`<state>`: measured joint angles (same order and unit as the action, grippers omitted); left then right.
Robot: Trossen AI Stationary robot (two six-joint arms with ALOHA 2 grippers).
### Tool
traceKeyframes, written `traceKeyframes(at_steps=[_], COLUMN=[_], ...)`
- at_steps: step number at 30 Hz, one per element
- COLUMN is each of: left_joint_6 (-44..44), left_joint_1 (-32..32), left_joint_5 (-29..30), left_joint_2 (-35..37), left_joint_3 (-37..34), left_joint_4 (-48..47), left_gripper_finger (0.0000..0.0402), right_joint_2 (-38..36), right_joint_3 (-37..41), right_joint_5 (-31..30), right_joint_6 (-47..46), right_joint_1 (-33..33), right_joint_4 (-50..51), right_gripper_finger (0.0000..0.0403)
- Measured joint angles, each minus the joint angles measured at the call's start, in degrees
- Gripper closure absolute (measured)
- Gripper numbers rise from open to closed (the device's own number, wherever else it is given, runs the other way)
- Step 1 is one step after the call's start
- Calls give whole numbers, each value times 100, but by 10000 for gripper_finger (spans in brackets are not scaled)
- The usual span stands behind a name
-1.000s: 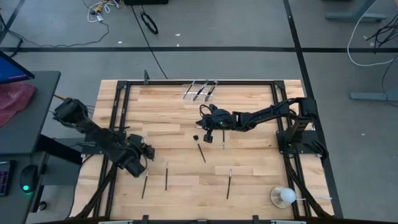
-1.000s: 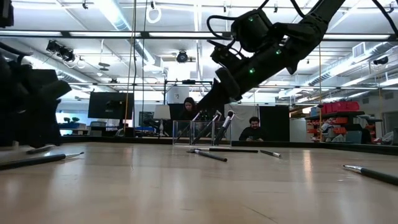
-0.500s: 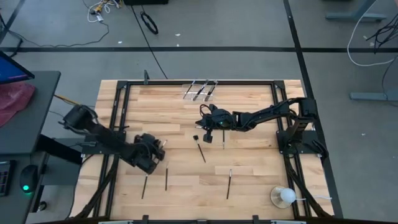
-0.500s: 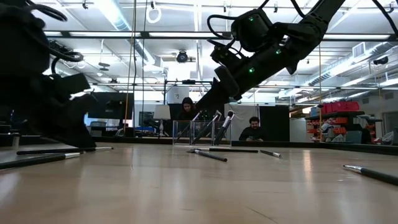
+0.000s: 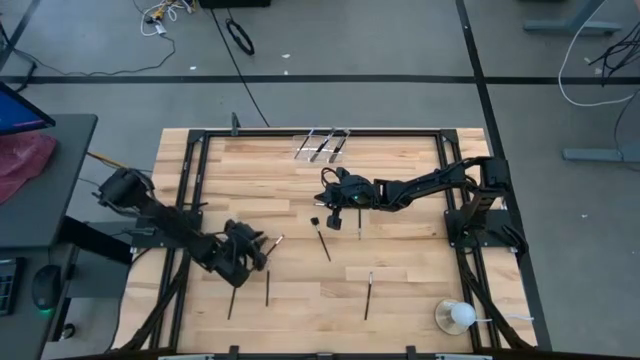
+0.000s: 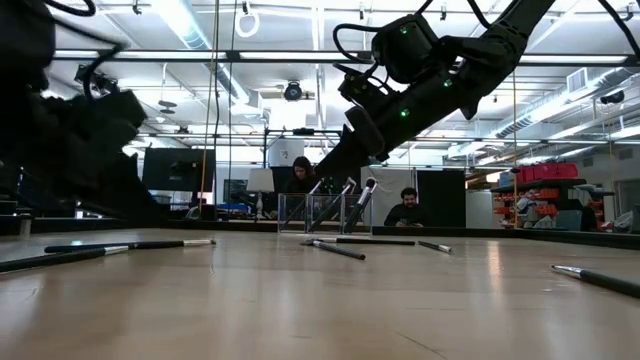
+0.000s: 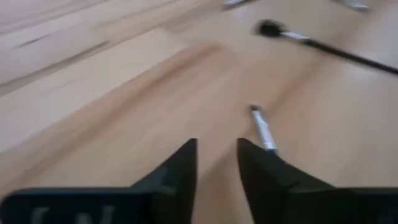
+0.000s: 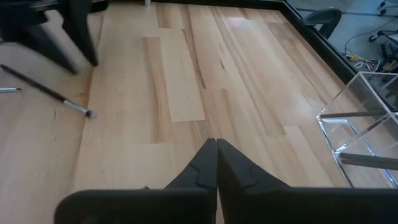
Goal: Put items in baskets/containers
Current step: Put the black eyeshadow brush into the transparent organizer
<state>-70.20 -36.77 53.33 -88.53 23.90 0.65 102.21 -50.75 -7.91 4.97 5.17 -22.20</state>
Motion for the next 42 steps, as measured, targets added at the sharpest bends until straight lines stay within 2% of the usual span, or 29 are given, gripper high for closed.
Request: traceKeyframes(at_steps=[4,6,11,15,22,33,37,42], left_joint_6=[991,1314,1815,1868,1892,3085,3549,4420], left_joint_1=[-69,6,211,313,472,1293,1599,2075], left_joint_5=[8,-29,-467,-501,-611,-1351,-1505,-1922], left_joint_2=[-230,-418,-937,-1122,-1125,-1106,-1106,-1150], left_joint_3=[4,11,8,20,39,48,42,-10], left_joint_4=[986,1412,2073,2132,1618,1788,1975,2675], left_gripper_finger=[204,182,171,193,261,383,384,385], right_joint_2=[0,0,0,0,0,0,0,0], right_joint_3=[1,-1,1,-1,1,-1,1,0], right_joint_5=[0,1,1,1,1,1,1,1], right_joint_6=[0,0,0,0,0,2,2,2], right_joint_1=[0,0,0,0,0,0,0,-1], right_joint_4=[-60,-88,-94,-98,-105,-108,-96,-94], right_gripper_finger=[399,399,399,399,399,399,399,399])
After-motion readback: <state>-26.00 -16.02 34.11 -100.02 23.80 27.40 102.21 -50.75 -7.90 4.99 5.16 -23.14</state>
